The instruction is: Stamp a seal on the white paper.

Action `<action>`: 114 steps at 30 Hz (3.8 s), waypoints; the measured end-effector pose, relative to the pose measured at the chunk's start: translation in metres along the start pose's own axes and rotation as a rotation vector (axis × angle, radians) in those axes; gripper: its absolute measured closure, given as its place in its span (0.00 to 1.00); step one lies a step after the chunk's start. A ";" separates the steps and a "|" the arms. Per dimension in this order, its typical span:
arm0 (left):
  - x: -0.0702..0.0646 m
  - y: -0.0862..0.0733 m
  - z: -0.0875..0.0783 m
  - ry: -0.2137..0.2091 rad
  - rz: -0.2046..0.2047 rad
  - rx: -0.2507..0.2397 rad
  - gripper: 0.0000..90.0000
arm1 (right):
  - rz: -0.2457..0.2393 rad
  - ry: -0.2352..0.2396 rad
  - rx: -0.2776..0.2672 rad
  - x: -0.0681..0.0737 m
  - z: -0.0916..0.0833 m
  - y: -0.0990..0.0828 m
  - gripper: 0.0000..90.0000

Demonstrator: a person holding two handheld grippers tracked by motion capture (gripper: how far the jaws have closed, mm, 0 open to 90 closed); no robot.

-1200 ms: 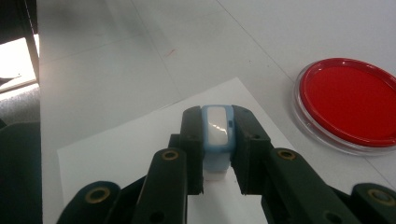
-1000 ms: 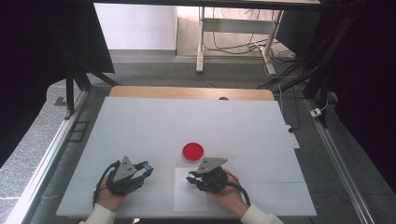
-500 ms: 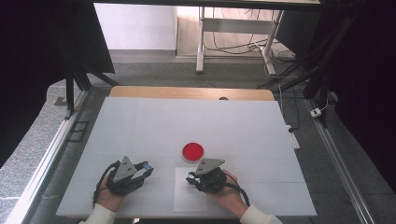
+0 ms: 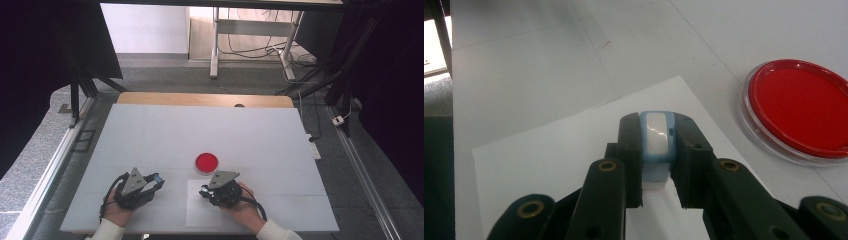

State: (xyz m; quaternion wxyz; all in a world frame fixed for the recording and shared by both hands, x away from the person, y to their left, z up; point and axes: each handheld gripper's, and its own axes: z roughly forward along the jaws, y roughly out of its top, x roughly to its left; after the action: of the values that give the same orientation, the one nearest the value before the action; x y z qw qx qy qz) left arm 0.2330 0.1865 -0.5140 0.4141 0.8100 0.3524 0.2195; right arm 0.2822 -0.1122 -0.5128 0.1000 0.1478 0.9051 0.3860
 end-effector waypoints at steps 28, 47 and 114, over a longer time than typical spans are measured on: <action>0.001 0.000 -0.001 0.005 -0.007 -0.005 0.73 | -0.001 0.001 -0.022 -0.001 -0.001 -0.005 0.84; 0.002 0.000 0.000 0.007 -0.005 -0.003 0.73 | 0.015 0.008 -0.035 -0.003 -0.004 0.000 0.84; 0.002 0.000 0.004 -0.006 -0.001 -0.002 0.73 | 0.206 -0.073 -0.410 -0.041 -0.073 0.011 0.83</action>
State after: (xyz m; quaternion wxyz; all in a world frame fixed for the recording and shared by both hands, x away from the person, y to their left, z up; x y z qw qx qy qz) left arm 0.2371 0.1857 -0.5160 0.4160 0.8100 0.3515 0.2173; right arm 0.3011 -0.1680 -0.4526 0.1208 0.2297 0.7836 0.5644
